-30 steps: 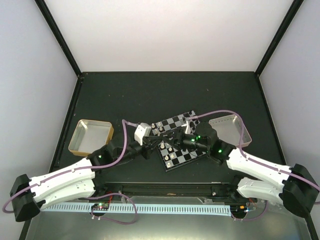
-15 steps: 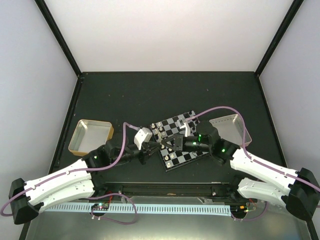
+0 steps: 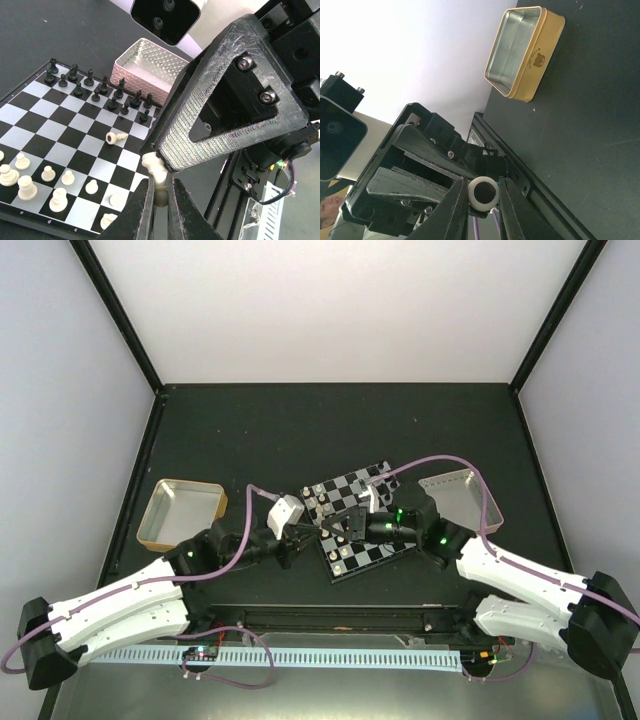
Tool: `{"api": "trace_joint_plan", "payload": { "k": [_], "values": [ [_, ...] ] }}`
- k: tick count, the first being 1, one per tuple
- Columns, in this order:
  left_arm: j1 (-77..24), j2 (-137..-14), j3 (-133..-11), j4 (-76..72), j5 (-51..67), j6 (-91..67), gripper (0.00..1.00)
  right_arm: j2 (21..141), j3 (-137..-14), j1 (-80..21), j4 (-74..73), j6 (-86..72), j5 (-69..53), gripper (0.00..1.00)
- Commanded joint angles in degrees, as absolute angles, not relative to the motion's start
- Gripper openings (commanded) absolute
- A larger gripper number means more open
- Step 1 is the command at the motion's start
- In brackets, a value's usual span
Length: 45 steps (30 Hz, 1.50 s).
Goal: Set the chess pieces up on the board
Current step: Place the chess piece on the chessboard.
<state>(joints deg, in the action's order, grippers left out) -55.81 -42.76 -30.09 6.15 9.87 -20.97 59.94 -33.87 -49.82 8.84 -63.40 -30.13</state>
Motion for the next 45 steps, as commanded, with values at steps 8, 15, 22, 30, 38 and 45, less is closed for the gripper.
{"api": "trace_joint_plan", "payload": {
  "k": [8, 15, 22, 30, 38, 45],
  "values": [
    [-55.99, -42.27, -33.13, 2.65, 13.53, -19.6, 0.02, 59.89, -33.2, -50.44, 13.6, -64.26, -29.86, 0.3],
    [-55.99, -41.15, -32.95, 3.02, 10.89, -20.82, 0.11, 59.51, -29.41, -50.43, 20.56, -69.99, -28.33, 0.09],
    [-55.99, -40.42, -27.67, -10.99, 14.83, -28.49, 0.25, 59.94, -22.2, -50.42, 41.47, -85.69, -27.73, 0.04],
    [-55.99, -41.59, -26.67, -15.61, 12.41, -30.78, 0.33, 57.74, -21.88, -50.45, 43.73, -89.87, -26.69, 0.05],
    [-55.99, -39.97, -26.42, -13.99, 11.61, -29.41, 0.33, 57.86, -20.36, -50.45, 49.64, -93.78, -24.61, 0.05],
    [-55.99, -39.57, -26.59, -15.28, 10.71, -27.97, 0.27, 59.37, -21.77, -50.42, 49.81, -93.69, -26.17, 0.05]
  ]
}}
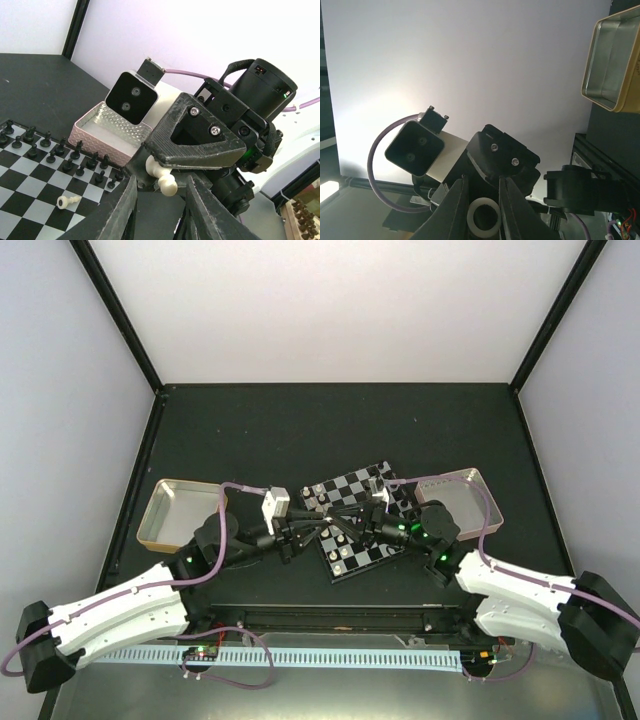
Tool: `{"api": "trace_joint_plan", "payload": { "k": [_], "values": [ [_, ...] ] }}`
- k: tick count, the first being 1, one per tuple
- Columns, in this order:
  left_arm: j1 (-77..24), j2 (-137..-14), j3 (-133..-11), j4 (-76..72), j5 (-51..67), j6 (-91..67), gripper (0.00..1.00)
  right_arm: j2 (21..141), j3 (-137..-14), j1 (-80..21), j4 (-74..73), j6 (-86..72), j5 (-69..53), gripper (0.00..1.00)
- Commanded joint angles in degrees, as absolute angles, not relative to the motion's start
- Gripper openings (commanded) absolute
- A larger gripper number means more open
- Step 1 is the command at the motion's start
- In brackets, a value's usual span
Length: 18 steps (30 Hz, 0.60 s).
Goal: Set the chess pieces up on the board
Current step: Place the chess piece on the chessboard.
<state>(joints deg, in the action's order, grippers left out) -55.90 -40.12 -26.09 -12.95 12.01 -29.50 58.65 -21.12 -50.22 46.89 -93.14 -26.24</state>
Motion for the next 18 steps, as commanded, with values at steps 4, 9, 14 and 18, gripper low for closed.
{"api": "trace_joint_plan", "payload": {
  "k": [4, 9, 14, 18],
  "values": [
    [-55.99, -40.76, -27.3, -15.29, 10.76, -27.37, 0.25, 59.95, -21.96, -50.42, 49.81, -93.86, -26.22, 0.05],
    [-55.99, -42.23, -27.93, -15.49, 11.46, -26.37, 0.24, 61.02, -22.41, -50.44, 49.53, -94.27, -26.68, 0.05],
    [-55.99, -43.23, -28.03, -15.38, 10.8, -25.21, 0.15, 62.25, -22.63, -50.44, 50.06, -95.48, -26.97, 0.05],
    [-55.99, -43.42, -28.21, -15.01, 10.25, -24.37, 0.04, 62.69, -22.85, -50.45, 49.18, -95.69, -27.28, 0.06]
  ]
}}
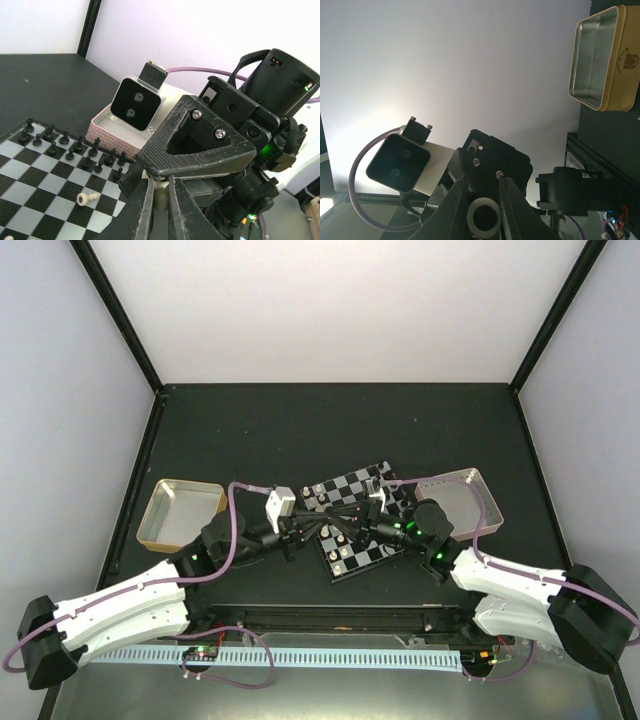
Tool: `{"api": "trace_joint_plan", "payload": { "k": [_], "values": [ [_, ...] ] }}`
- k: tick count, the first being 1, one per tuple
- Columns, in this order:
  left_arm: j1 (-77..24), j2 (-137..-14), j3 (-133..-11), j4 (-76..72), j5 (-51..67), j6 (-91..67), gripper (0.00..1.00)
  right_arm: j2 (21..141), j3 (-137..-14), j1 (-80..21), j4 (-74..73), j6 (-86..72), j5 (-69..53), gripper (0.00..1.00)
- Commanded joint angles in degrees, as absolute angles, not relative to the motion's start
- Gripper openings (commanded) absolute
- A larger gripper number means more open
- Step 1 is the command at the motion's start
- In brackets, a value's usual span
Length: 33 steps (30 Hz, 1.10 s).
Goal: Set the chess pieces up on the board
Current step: Place the chess piece on the chessboard.
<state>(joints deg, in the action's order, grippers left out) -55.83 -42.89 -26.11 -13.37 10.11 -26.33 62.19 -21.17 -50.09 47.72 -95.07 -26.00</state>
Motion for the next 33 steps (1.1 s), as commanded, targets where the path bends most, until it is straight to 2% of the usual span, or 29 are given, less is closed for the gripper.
{"api": "trace_joint_plan", "payload": {
  "k": [1, 3, 8, 13, 18, 22, 28, 33],
  "values": [
    [-55.99, -43.42, -28.42, -14.54, 10.02, -24.13, 0.02, 62.75, -22.62, -50.43, 49.01, -95.81, -27.1, 0.07],
    [-55.99, -43.42, -28.62, -13.42, 9.64, -23.9, 0.01, 62.61, -22.21, -50.44, 48.4, -95.79, -26.62, 0.11],
    [-56.03, -43.82, -30.36, -5.6, 6.55, -23.43, 0.01, 59.85, -22.41, -49.67, 36.87, -90.07, -23.92, 0.44],
    [-56.05, -47.8, -35.48, 9.28, 4.53, -22.4, 0.02, 50.94, -23.55, -46.79, 11.95, -78.95, -13.65, 0.57],
    [-56.52, -56.71, -42.3, 21.3, 6.15, -22.58, 0.01, 43.69, -27.28, -44.87, -12.98, -69.17, 5.07, 0.59],
    [-58.56, -67.27, -50.16, 28.62, 6.58, -22.52, 0.01, 39.34, -29.93, -44.81, -26.18, -66.61, 17.26, 0.59],
    [-62.33, -83.03, -61.11, 39.01, 6.09, -22.37, 0.02, 31.72, -30.42, -44.74, -37.29, -67.47, 27.04, 0.59],
    [-65.27, -93.74, -68.47, 44.97, 5.6, -21.56, 0.02, 27.54, -29.81, -44.72, -41.48, -68.63, 30.39, 0.59]
  ]
}}
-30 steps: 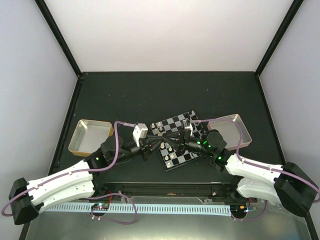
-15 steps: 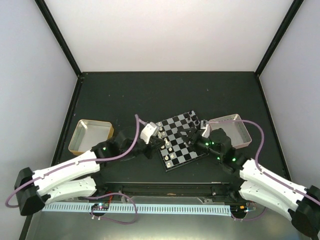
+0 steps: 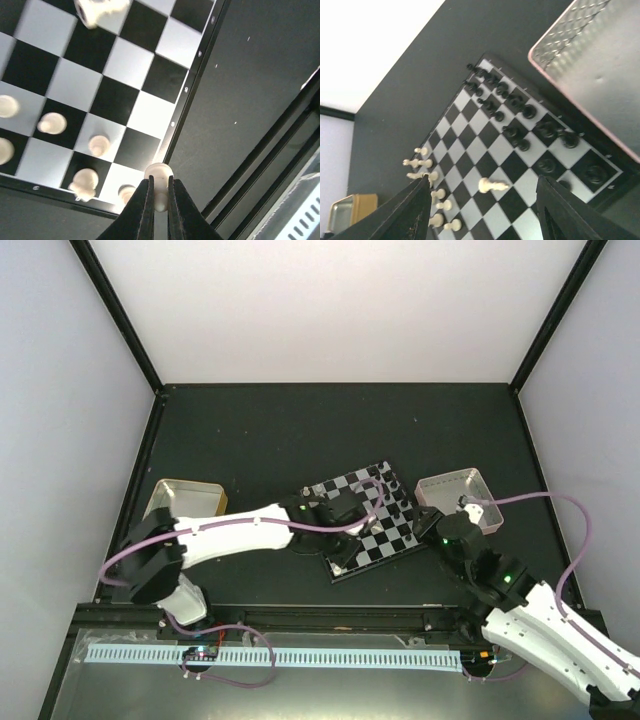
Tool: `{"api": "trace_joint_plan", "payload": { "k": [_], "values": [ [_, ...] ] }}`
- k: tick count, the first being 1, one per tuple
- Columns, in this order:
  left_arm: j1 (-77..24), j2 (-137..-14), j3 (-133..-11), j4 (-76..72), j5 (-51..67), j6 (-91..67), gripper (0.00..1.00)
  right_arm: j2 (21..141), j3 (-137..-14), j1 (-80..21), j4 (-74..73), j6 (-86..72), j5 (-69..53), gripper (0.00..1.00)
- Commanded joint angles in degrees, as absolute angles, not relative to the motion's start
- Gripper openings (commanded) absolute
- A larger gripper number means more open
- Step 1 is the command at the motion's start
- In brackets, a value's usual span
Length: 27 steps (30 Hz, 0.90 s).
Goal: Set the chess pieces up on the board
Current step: Place the chess piece on the chessboard.
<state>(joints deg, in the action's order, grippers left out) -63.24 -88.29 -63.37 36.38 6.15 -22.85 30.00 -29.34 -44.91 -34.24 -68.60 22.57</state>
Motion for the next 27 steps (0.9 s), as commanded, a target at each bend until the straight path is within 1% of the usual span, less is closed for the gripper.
{"api": "trace_joint_plan", "payload": {
  "k": [1, 8, 20, 24, 27],
  "values": [
    [-65.6, -95.49, -69.61, 45.64, 5.46, -21.53, 0.02, 27.0, -29.73, -44.69, -41.89, -68.64, 30.56, 0.59],
    [-66.08, -103.95, -75.5, 49.83, 4.17, -20.59, 0.03, 24.63, -29.36, -44.68, -43.48, -67.73, 31.19, 0.59],
    [-65.95, -108.82, -78.07, 51.01, 1.27, -20.46, 0.06, 23.38, -29.09, -44.65, -43.08, -67.16, 31.29, 0.6],
    [-66.01, -109.33, -78.09, 50.82, 1.09, -20.26, 0.12, 23.36, -29.18, -44.71, -43.13, -67.06, 31.08, 0.6],
    [-65.98, -108.74, -77.66, 50.51, 0.7, -20.25, 0.21, 23.21, -29.27, -44.69, -43.11, -67.15, 30.86, 0.6]
  ]
}}
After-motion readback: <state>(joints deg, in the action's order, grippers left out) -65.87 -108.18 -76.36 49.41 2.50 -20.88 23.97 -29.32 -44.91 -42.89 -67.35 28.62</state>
